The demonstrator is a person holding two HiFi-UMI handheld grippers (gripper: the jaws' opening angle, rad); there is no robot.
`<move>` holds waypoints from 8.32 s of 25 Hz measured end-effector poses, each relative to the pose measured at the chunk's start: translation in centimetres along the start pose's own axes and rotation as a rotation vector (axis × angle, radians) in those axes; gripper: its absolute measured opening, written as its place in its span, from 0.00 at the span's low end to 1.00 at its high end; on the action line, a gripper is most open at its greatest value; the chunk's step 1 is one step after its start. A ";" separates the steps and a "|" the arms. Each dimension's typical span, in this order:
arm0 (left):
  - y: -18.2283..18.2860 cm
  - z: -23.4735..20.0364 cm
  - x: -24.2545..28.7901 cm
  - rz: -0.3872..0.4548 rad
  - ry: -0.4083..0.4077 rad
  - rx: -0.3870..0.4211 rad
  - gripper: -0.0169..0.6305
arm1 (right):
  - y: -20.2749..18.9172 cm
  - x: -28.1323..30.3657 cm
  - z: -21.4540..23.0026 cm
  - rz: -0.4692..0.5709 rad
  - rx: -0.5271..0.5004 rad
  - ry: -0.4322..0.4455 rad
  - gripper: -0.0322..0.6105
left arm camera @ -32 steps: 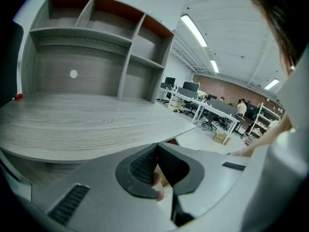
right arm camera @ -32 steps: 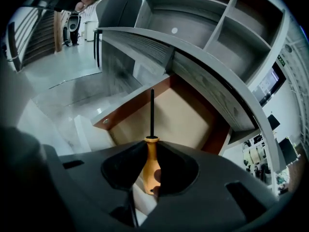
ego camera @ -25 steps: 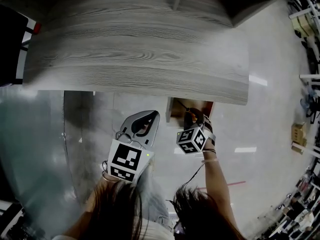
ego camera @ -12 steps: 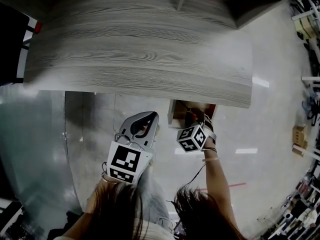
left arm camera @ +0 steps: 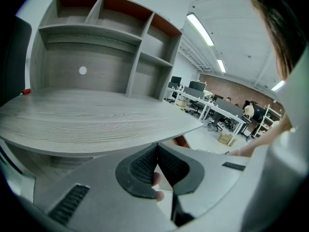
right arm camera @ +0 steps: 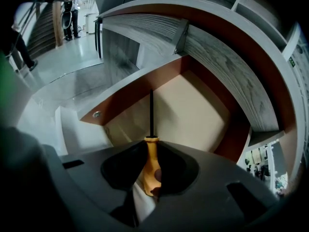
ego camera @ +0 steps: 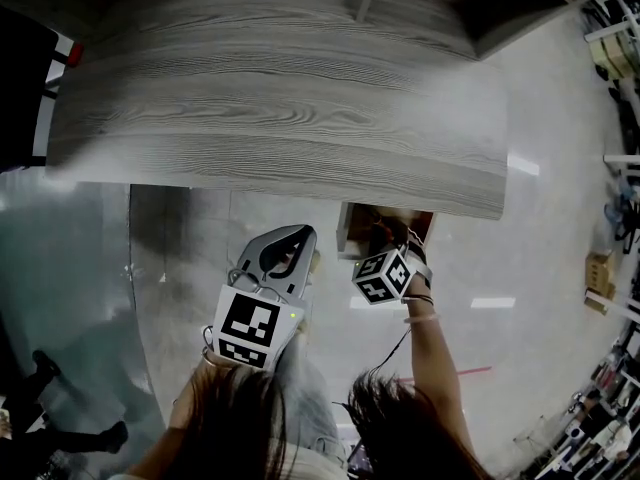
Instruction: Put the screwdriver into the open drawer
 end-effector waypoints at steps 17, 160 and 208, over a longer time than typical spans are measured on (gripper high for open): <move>0.0 0.1 0.7 -0.007 -0.011 0.017 0.05 | 0.2 0.5 -0.1 -0.021 0.002 0.013 0.18; -1.9 21.9 -37.4 0.269 -0.130 0.270 0.05 | -3.9 -53.7 -21.6 0.673 0.583 -0.508 0.09; -4.2 17.3 -52.3 0.354 -0.242 0.275 0.05 | 2.7 -65.4 -36.1 0.811 0.594 -0.699 0.09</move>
Point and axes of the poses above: the fingertips, and each gripper's own axes: x forward along the fingers, z to its right, y out of its top, the point moved 3 cm from there along -x, backward along the fingers, and after that the axes turned 4 degrees about y, right-handed, at the moved point
